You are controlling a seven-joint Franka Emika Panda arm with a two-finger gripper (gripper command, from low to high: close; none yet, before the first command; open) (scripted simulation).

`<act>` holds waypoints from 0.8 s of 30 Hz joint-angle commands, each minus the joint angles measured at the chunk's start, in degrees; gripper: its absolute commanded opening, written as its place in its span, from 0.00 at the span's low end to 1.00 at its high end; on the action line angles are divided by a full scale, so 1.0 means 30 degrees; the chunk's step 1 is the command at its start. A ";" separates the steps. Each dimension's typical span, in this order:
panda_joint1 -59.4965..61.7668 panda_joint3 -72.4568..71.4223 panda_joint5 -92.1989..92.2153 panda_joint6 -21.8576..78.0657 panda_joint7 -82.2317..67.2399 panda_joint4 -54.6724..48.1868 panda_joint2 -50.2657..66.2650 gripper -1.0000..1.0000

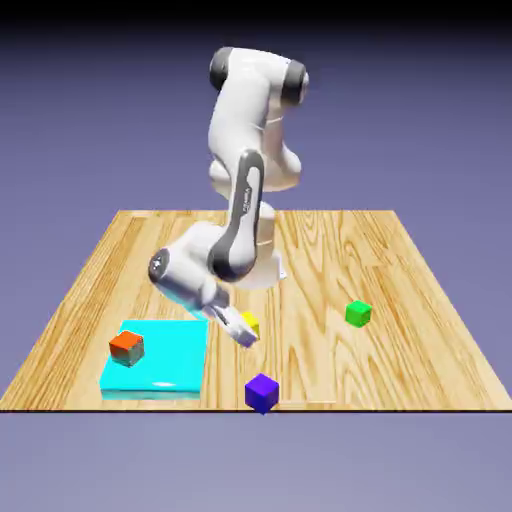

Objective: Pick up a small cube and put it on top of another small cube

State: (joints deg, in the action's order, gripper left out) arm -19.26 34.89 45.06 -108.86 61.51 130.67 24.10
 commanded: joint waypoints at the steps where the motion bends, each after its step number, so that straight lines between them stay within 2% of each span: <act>1: -0.0404 0.0473 0.0241 0.0495 0.0082 -0.0693 0.0499 0.00; 12: -0.4837 0.5666 0.3493 0.5858 0.0788 -0.8303 0.5972 0.00; 14: -0.4853 0.5684 0.3504 0.5877 0.0790 -0.8329 0.5991 0.00; 24: 0.0742 -0.1232 0.0466 0.2795 0.2505 -0.7513 0.4876 0.00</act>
State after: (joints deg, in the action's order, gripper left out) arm -17.04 31.19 46.59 -100.50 69.00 108.13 38.73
